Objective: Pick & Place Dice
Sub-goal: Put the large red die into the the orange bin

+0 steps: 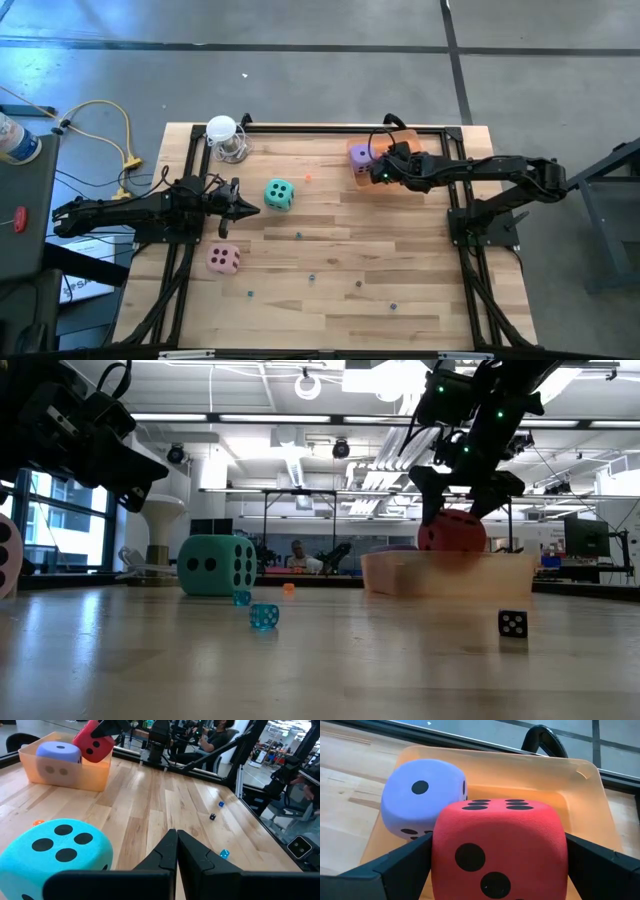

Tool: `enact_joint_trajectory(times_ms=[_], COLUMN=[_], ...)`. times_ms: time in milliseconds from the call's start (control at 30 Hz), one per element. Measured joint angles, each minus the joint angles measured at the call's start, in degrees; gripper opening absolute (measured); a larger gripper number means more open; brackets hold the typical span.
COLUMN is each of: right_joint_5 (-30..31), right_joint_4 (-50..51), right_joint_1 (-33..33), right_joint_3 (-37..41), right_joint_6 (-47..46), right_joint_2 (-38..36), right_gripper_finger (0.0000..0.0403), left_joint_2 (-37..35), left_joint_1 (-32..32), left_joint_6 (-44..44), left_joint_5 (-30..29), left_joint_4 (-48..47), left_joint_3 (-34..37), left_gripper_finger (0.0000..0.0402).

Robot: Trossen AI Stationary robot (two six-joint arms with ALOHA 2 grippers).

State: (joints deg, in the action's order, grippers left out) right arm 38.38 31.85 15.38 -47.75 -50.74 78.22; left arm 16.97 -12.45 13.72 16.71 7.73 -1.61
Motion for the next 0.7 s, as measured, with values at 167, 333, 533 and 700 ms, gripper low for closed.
enact_joint_trajectory(times_ms=[167,333,533,700], right_joint_5=[0.36,0.08,-1.36,-7.15], right_joint_4=[-1.21,-1.26,-2.06,-4.6], right_joint_1=[0.04,0.06,0.75,2.72], right_joint_3=[0.0,0.0,0.02,0.02], right_joint_6=[0.03,-0.09,-1.3,1.31], right_joint_2=[-0.14,-0.31,-0.31,-1.31], right_gripper_finger=[0.0398,0.0398,0.0399,0.04], left_joint_2=[0.0,0.01,0.01,0.02], left_joint_1=[0.0,0.0,0.0,0.0], left_joint_6=[0.0,0.0,0.0,0.0], left_joint_5=[0.0,-0.02,-0.02,-0.02], left_joint_4=[0.0,0.02,0.02,0.02], left_joint_3=[-0.02,-0.01,0.0,-0.02], left_gripper_finger=[0.0002,0.0002,0.0002,0.0002])
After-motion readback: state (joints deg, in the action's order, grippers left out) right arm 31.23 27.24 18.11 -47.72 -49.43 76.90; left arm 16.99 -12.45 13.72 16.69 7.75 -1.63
